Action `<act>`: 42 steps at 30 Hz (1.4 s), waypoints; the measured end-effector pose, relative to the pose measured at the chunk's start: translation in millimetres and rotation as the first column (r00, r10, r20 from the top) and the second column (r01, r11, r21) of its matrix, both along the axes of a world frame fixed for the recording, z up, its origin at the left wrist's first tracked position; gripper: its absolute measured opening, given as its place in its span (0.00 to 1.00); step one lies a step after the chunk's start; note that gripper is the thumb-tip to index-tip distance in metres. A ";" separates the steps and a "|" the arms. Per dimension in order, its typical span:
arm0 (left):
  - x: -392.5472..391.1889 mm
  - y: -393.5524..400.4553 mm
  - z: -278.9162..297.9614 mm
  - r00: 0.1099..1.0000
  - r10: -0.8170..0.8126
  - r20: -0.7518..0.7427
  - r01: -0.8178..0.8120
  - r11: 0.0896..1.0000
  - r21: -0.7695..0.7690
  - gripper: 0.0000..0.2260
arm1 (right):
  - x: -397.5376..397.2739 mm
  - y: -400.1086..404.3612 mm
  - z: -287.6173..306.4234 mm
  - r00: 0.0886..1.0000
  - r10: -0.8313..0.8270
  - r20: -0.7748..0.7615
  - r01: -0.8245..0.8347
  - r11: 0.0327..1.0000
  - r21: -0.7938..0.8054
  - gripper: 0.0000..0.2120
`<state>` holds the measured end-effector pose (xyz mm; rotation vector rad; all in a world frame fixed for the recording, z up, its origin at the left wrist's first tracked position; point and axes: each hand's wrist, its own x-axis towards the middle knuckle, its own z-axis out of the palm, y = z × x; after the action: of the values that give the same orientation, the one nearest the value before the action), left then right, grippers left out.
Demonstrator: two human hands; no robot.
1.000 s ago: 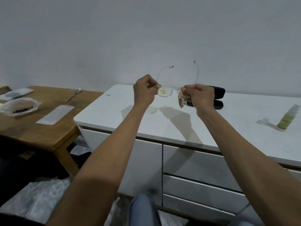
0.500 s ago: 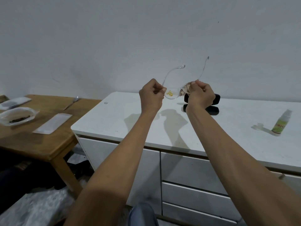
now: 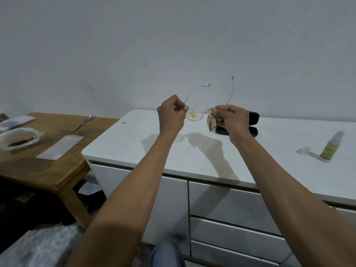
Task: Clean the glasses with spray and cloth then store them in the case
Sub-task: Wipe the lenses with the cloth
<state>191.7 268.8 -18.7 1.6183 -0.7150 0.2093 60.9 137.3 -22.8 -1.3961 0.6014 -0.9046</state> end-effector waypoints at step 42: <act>3.9 3.9 -30.0 0.969 0.223 -0.106 -0.233 0.969 -0.088 0.18 | 5.3 53.3 -40.4 0.983 0.052 0.177 -0.051 0.999 -0.011 0.05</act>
<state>195.6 272.8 -48.7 1.6017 -0.4374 0.3273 66.2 190.6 -63.2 -1.3146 0.4259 -0.9776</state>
